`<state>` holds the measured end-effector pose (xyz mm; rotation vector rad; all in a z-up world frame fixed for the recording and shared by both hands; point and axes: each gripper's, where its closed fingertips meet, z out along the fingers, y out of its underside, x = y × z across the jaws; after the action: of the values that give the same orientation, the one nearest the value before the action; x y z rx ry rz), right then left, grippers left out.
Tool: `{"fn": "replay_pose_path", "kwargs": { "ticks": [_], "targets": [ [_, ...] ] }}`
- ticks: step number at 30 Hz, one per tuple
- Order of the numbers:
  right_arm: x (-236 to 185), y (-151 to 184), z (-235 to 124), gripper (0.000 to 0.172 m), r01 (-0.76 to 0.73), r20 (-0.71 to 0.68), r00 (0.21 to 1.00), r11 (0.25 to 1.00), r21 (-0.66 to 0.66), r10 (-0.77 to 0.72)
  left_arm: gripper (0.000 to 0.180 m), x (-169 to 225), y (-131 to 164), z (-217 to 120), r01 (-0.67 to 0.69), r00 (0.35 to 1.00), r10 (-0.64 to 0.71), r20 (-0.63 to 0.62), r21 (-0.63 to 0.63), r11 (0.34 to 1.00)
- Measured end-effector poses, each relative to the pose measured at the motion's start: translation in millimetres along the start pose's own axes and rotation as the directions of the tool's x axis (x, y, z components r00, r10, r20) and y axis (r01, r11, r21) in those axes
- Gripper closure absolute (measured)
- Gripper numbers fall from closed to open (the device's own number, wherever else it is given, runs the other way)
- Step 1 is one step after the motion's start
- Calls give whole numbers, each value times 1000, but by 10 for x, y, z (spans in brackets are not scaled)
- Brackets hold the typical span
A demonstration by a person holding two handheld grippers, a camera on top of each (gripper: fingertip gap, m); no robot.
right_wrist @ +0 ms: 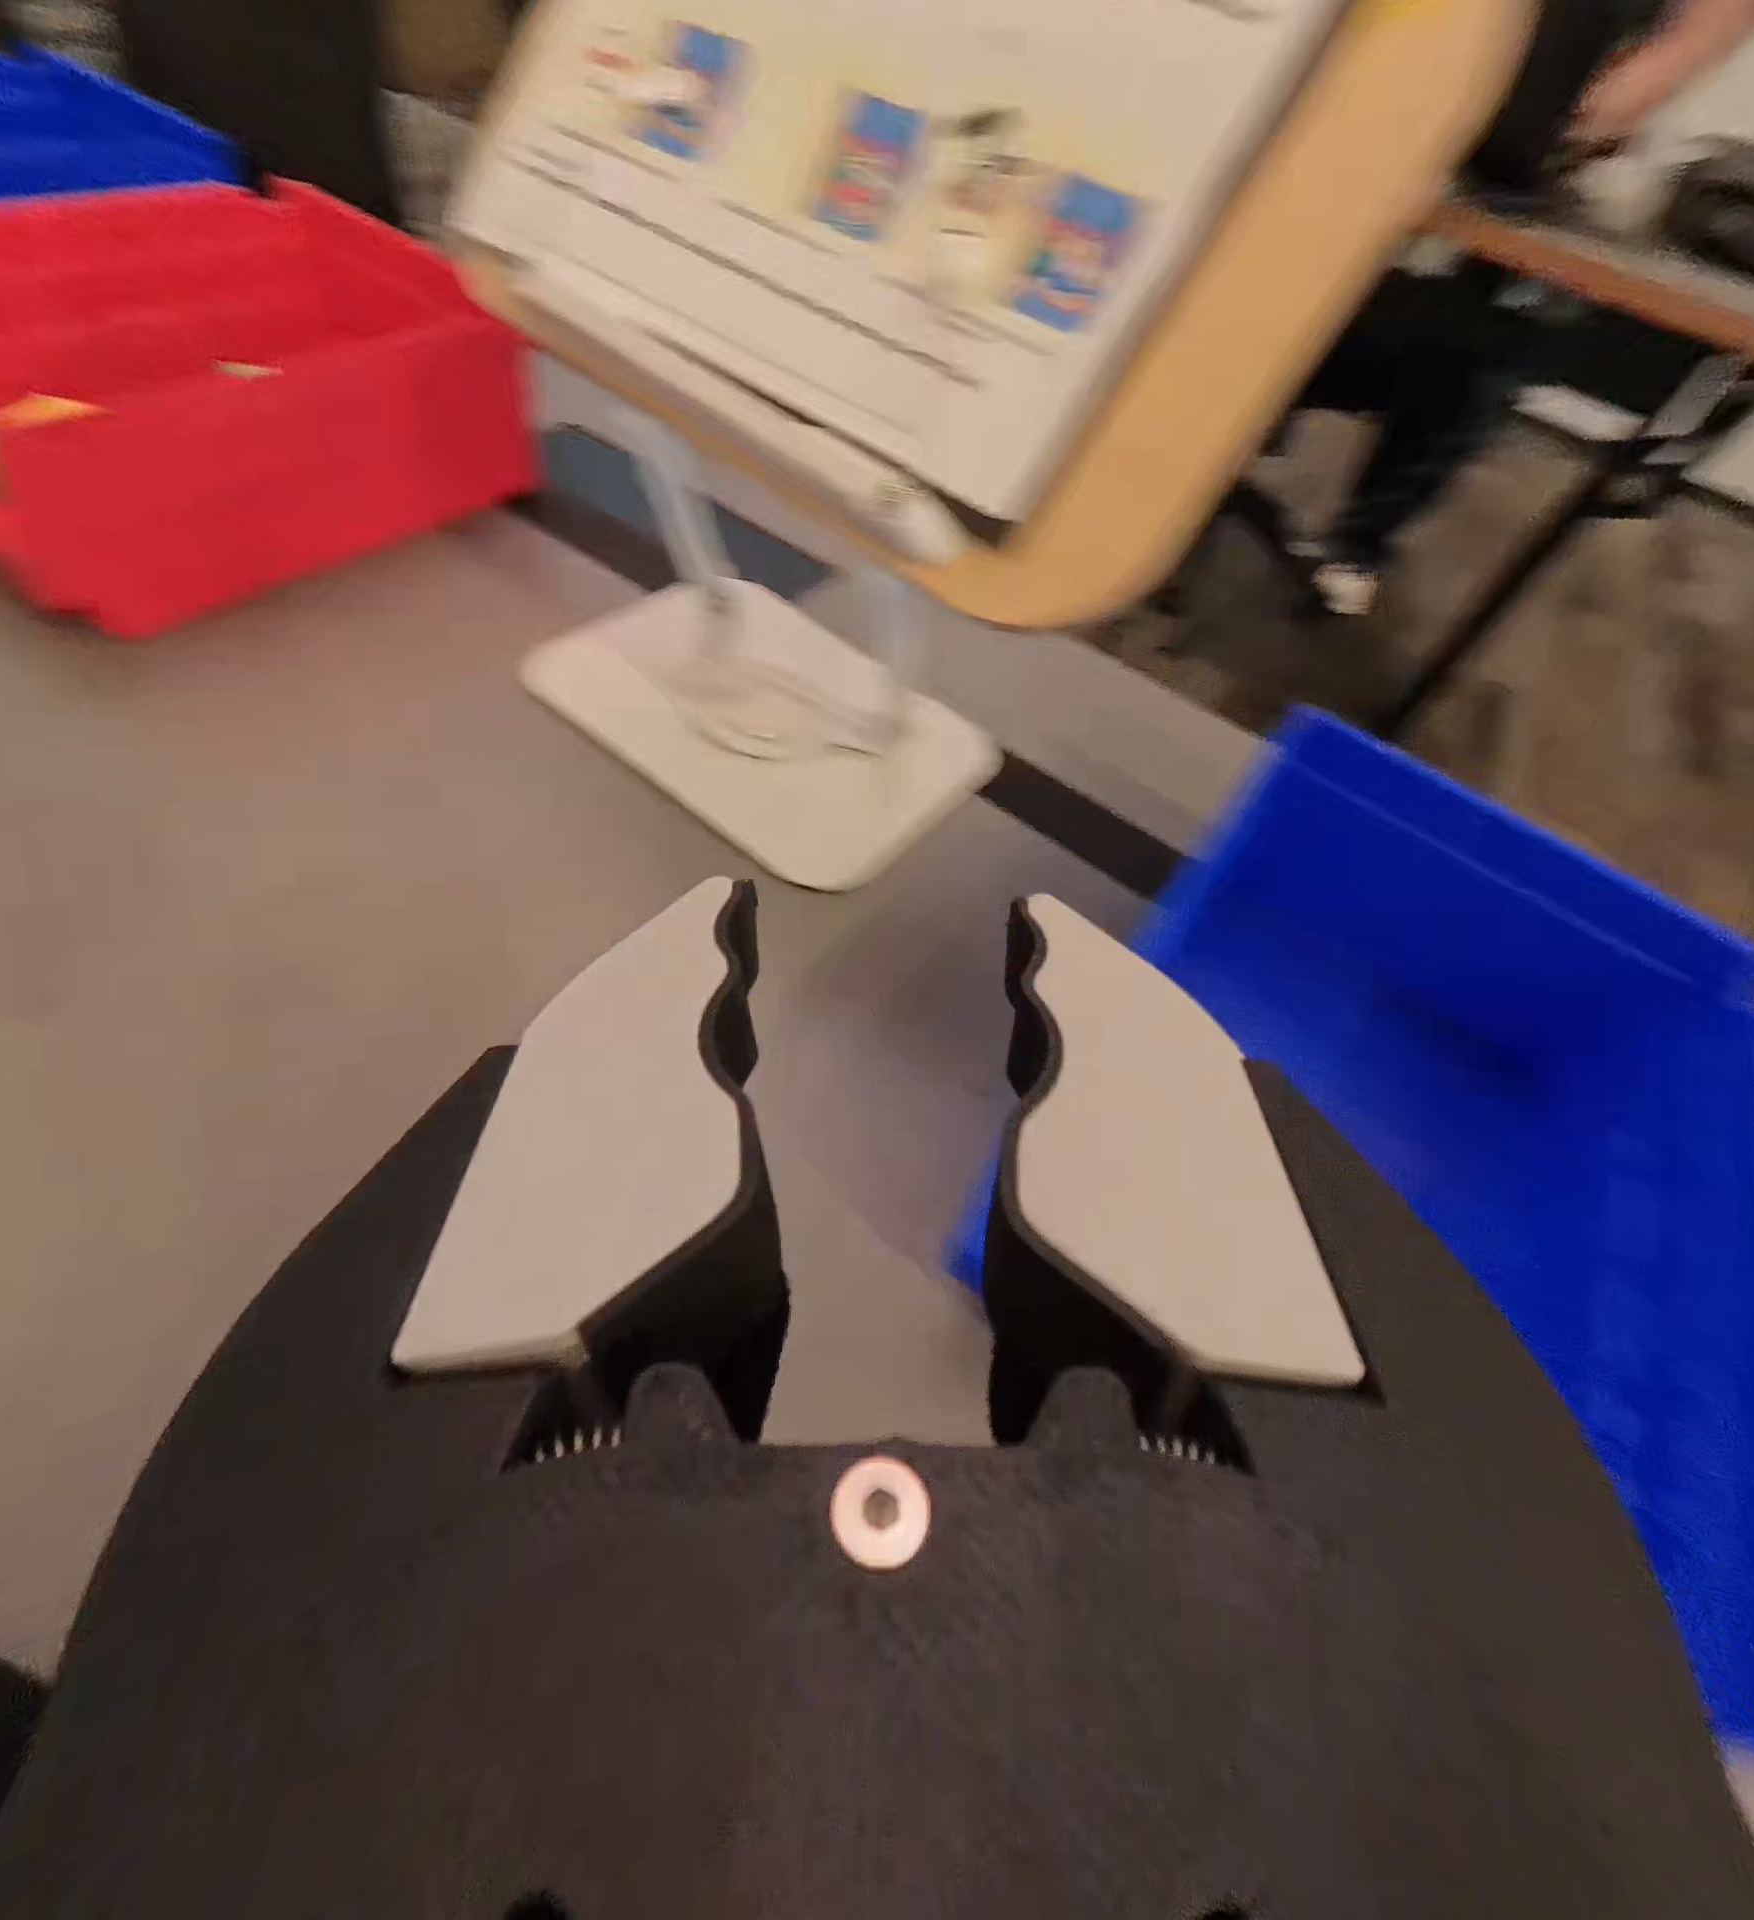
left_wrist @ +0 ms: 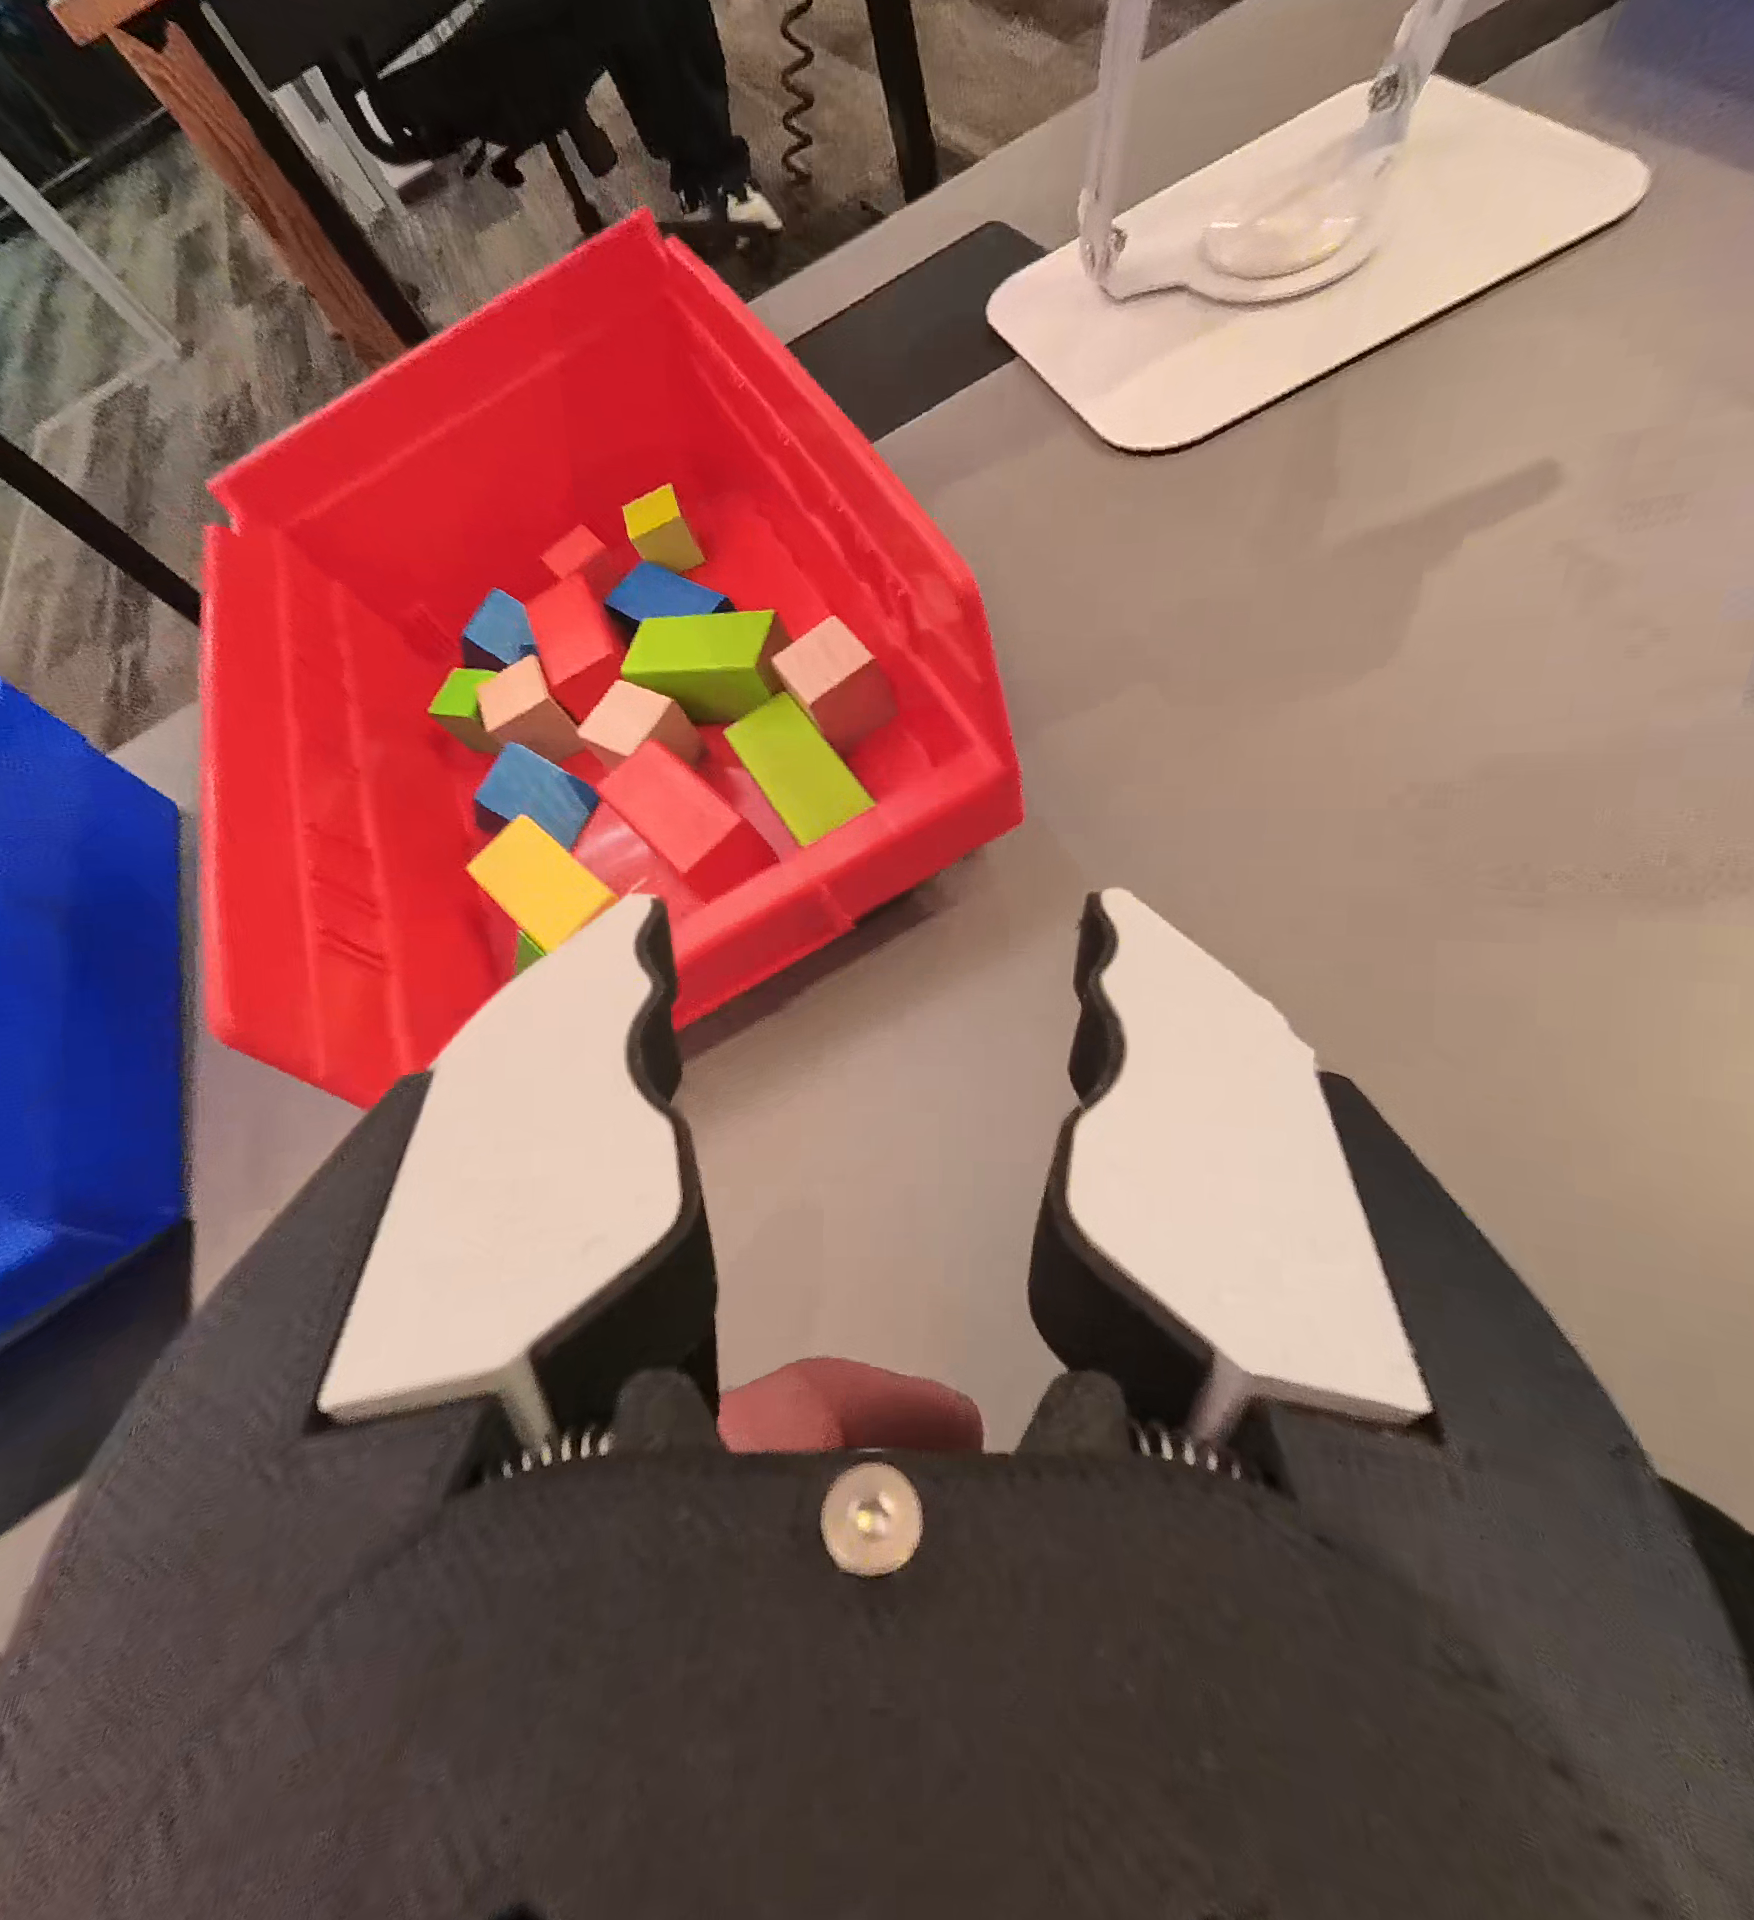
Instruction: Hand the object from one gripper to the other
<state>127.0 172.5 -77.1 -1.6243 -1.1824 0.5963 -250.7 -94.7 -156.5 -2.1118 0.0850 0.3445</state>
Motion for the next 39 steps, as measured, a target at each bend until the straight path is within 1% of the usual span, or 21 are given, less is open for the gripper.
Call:
{"fn": "replay_pose_path", "kwargs": {
  "ticks": [3,5,6,7,9,10,12,15,18,21,24,26,29,32,35,37,39],
  "targets": [
    [-629,7,583,120,11,169,986,999,-47,-3,109,-84,-125,135,-66,998,66,-10,3,998],
    [-894,72,922,124,-9,251,968,999,-39,18,106,-193,-172,252,-153,988,152,-22,-36,988],
    [-991,126,1068,125,-32,286,957,999,-41,42,107,-209,-218,311,-202,978,200,-62,-29,979],
    [-1068,192,1189,125,-51,315,947,998,-47,63,109,-227,-220,385,-251,963,244,-113,-49,967],
    [-1160,333,1366,125,-57,342,937,997,-51,71,104,-330,-153,561,-365,920,337,-199,-129,922],
    [-1189,412,1422,125,-50,350,934,997,-60,68,106,-373,-141,642,-422,891,383,-243,-134,897],
    [-1231,543,1479,124,-30,366,929,996,-84,59,103,-530,-100,841,-473,862,410,-299,-181,863],
    [-1244,662,1527,124,-4,369,928,994,-111,45,103,-617,100,1072,-509,812,352,-465,-269,818],
    [-1292,717,1559,124,15,383,923,992,-126,34,102,-701,394,1236,-585,761,330,-558,-373,720],
    [-1333,754,1574,124,47,390,921,990,-133,9,100,-781,535,1331,-627,744,328,-582,-438,645],
    [-1366,767,1586,124,49,403,915,989,-138,11,100,-746,574,1373,-652,718,312,-622,-444,615],
    [-1371,778,1591,124,54,404,915,989,-140,7,103,-730,605,1400,-664,707,298,-641,-457,592],
    [-1362,785,1588,125,51,405,914,989,-140,11,105,-760,711,1439,-695,692,299,-658,-492,524],
    [-1345,769,1577,124,46,404,915,990,-132,12,106,-763,712,1458,-688,700,297,-649,-500,526],
    [-1350,731,1561,121,32,415,910,992,-119,20,108,-822,632,1454,-668,726,344,-595,-493,558],
    [-1348,680,1539,119,24,424,906,994,-110,25,108,-871,490,1387,-652,743,385,-547,-465,599],
    [-1329,563,1482,117,18,423,906,997,-76,16,108,-912,255,1274,-612,776,413,-476,-414,674]
  ]
}}
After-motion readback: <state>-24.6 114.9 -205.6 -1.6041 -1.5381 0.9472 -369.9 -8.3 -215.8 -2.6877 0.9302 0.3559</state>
